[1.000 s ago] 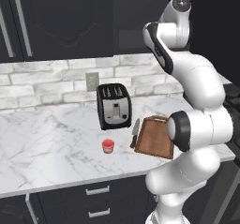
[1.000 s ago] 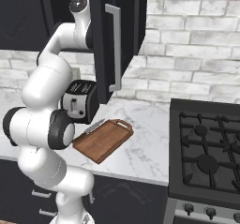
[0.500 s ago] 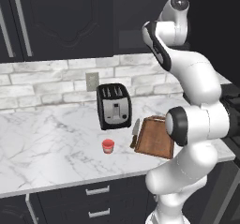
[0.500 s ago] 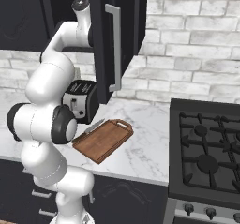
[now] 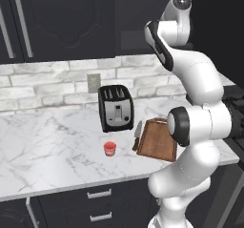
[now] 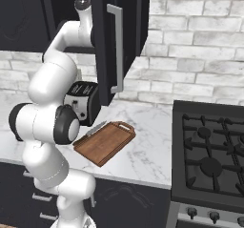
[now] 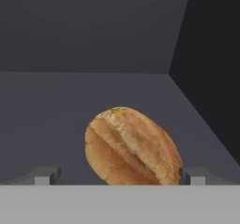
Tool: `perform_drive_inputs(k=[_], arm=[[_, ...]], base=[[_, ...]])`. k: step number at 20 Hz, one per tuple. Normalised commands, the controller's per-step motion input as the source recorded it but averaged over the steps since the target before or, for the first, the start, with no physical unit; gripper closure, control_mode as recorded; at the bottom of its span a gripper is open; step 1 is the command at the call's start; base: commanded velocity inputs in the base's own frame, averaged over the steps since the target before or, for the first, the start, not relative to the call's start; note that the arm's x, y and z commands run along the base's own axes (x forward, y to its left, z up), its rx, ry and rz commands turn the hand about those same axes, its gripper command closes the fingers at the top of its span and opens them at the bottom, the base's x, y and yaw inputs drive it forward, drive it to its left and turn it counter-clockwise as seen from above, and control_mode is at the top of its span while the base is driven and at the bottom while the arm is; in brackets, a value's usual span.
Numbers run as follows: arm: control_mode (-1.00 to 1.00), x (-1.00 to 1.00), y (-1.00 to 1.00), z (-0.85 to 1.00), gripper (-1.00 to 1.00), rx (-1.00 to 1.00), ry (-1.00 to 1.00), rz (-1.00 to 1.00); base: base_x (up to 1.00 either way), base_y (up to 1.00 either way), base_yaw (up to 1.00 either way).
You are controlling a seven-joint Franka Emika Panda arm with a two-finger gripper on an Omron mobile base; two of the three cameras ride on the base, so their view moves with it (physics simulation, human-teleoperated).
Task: Pick the bread, place it on the cutting board, pick the jam, place it on the counter, and close the cabinet.
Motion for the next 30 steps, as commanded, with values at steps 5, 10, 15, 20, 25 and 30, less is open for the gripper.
perform_drive_inputs(k=[5, 10, 15, 20, 25, 30], arm=[[-1.0, 0.0, -0.11, -0.06, -1.0, 0.0, 0.0, 0.0], [-1.0, 0.0, -0.07, -0.09, -1.0, 0.0, 0.0, 0.0], [-1.0, 0.16, 0.0, -0.05, -1.0, -0.02, 0.0, 0.0], [-1.0, 0.2, 0.0, -0.05, -1.0, -0.02, 0.0, 0.0], [-1.0, 0.15, 0.0, -0.06, 1.0, -0.03, 0.0, 0.0], [-1.0, 0.01, 0.0, 0.0, 1.0, -0.01, 0.0, 0.0]], base=[[0.0, 0.0, 0.0], [0.0, 0.0, 0.0], [0.0, 0.0, 0.0], [0.0, 0.0, 0.0], [0.0, 0.0, 0.0], [0.0, 0.0, 0.0]])
